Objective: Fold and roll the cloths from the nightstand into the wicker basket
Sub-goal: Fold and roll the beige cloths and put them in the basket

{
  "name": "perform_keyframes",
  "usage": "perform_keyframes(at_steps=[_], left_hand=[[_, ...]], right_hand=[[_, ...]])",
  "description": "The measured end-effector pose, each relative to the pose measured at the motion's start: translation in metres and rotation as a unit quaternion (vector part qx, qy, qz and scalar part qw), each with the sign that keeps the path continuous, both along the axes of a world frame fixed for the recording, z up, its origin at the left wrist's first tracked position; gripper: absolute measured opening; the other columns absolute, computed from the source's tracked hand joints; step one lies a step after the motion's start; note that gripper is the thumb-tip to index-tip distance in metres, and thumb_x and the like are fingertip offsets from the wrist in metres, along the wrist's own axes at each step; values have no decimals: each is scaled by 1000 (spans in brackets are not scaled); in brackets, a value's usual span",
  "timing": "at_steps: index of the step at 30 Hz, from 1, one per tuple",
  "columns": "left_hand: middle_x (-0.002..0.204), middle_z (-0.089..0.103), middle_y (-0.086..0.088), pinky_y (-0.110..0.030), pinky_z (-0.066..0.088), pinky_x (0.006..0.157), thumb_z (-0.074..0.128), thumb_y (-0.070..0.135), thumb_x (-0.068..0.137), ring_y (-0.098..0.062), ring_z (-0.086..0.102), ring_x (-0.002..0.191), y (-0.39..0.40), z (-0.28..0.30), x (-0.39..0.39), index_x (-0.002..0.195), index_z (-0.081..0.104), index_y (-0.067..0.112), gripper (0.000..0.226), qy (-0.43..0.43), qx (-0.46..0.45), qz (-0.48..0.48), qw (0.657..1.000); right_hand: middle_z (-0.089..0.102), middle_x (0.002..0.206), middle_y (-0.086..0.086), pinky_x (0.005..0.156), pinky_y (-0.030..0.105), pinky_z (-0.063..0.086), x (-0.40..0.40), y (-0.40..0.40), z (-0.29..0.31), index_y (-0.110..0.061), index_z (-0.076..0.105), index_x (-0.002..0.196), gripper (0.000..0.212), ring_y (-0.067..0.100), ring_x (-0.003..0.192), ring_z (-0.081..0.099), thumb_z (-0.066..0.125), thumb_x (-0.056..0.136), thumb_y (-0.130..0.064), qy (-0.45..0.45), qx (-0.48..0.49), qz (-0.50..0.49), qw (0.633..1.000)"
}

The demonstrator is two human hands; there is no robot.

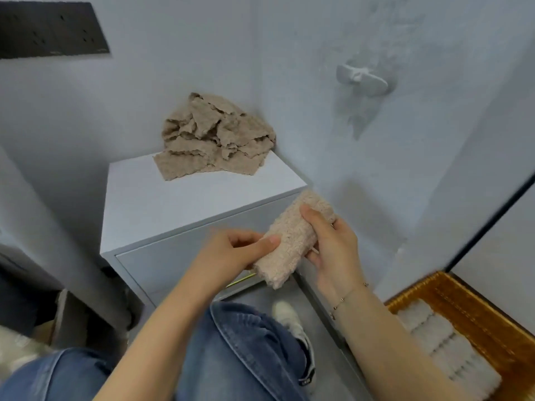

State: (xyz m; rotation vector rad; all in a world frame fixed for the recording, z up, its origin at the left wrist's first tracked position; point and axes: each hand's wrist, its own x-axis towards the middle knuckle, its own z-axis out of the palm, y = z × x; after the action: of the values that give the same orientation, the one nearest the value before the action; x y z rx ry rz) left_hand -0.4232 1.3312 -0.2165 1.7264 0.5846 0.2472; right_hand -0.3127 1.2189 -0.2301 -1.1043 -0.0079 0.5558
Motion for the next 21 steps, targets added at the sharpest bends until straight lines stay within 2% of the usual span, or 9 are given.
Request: perform_keyframes(at_steps=[2, 5, 7, 10, 14, 17, 21], left_hand=[[73, 73, 5, -25, 49, 68, 71, 43, 77, -4, 58, 65, -18, -5, 3, 85, 80, 25, 22, 16, 24, -26, 999], [55, 61, 16, -12, 38, 56, 71, 42, 81, 4, 48, 50, -52, -16, 13, 86, 80, 25, 20, 43, 53, -72, 995], [62, 67, 16, -10, 42, 61, 70, 42, 83, 6, 57, 56, -74, -26, 25, 100, 77, 25, 25, 49, 72, -93, 992], [72, 70, 9, -15, 45, 68, 68, 41, 85, 5, 62, 67, -103, -42, 48, 118, 65, 30, 35, 59, 92, -133, 985], [86, 71, 10, -18, 51, 72, 68, 34, 87, -2, 65, 77, -137, -65, 91, 116, 64, 27, 30, 92, 145, -191, 966], [96, 67, 8, -21, 50, 78, 64, 29, 90, -9, 63, 87, -161, -87, 126, 118, 64, 23, 29, 131, 191, -241, 942], [110, 65, 2, -26, 48, 87, 58, 28, 93, -16, 60, 100, -180, -127, 165, 117, 65, 19, 27, 172, 235, -292, 911]], right_hand=[[72, 104, 10, 69, 32, 60, -4, -24, -7, -6, 64, 111, 31, 21, 91, 71, 73, 83, -15, 18, -6, -32, 999], [73, 102, 7, 64, 29, 60, -5, -66, -20, -9, 65, 110, 29, 17, 88, 71, 73, 82, -15, 30, -20, -76, 996], [73, 101, 5, 64, 28, 59, -1, -94, -32, -11, 66, 108, 28, 14, 85, 72, 74, 82, -16, 33, -32, -112, 993], [72, 104, 6, 76, 36, 59, 11, -133, -49, -12, 66, 109, 30, 18, 91, 71, 75, 81, -18, 46, -42, -155, 986], [70, 103, -1, 68, 29, 58, 38, -178, -77, -19, 64, 108, 26, 11, 87, 69, 73, 83, -21, 68, -68, -205, 974], [67, 110, 0, 81, 34, 55, 66, -211, -107, -21, 62, 115, 34, 15, 99, 65, 73, 83, -25, 96, -91, -228, 965], [64, 116, 3, 81, 35, 54, 103, -252, -158, -16, 55, 126, 46, 19, 103, 62, 72, 84, -22, 150, -120, -246, 950]])
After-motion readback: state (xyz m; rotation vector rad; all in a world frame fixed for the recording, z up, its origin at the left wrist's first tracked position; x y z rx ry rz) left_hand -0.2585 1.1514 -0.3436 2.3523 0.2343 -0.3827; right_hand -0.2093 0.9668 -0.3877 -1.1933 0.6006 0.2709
